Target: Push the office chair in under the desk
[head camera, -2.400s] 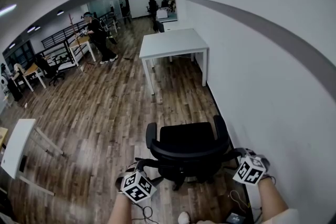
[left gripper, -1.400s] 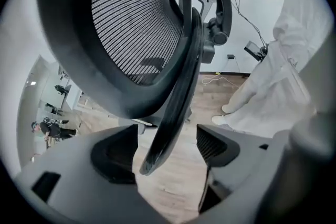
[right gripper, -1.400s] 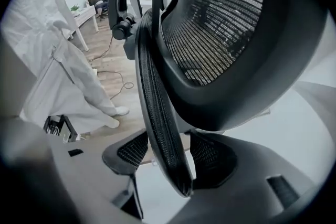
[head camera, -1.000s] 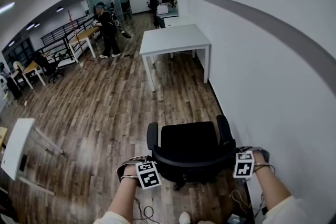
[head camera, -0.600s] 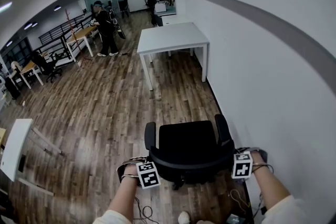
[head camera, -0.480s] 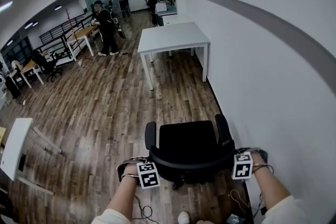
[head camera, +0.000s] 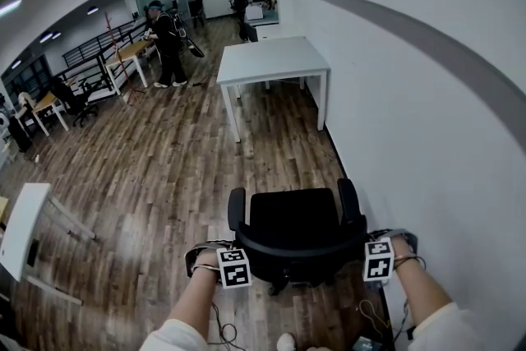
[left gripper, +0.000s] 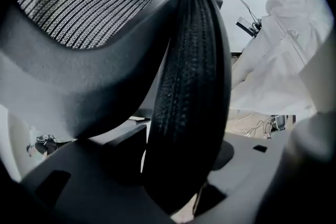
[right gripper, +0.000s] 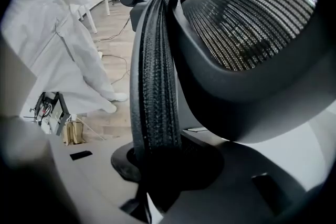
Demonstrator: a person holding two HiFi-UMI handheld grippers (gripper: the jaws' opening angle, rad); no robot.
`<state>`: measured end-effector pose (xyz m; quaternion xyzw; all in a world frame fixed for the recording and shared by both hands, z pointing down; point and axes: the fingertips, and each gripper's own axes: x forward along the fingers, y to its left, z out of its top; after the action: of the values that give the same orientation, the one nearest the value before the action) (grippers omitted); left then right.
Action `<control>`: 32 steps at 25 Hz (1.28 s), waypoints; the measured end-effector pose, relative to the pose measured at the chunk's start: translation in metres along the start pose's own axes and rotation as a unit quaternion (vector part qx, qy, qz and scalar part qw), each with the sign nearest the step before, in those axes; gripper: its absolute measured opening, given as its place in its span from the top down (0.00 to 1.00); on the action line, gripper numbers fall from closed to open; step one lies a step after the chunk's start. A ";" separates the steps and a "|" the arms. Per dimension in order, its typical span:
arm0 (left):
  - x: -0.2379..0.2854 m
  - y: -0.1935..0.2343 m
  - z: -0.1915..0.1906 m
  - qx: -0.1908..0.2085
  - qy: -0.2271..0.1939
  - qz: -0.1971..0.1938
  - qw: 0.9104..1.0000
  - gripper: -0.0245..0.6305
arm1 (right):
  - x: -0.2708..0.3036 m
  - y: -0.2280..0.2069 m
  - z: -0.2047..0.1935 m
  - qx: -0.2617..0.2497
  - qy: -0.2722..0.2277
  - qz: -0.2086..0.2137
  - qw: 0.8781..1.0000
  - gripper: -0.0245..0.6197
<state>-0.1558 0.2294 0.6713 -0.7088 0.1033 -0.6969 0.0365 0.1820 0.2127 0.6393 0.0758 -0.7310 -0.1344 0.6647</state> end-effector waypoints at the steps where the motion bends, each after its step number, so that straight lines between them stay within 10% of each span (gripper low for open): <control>1: 0.001 0.003 0.000 0.001 0.000 0.000 1.000 0.58 | 0.000 -0.003 0.000 -0.001 0.000 0.000 1.000 0.78; 32: 0.022 0.123 0.010 0.020 0.005 -0.007 1.000 0.64 | 0.034 -0.121 -0.011 -0.011 0.002 0.002 1.000 0.79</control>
<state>-0.1570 0.1040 0.6686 -0.7054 0.0843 -0.7023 0.0449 0.1810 0.0861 0.6366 0.0668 -0.7285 -0.1409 0.6671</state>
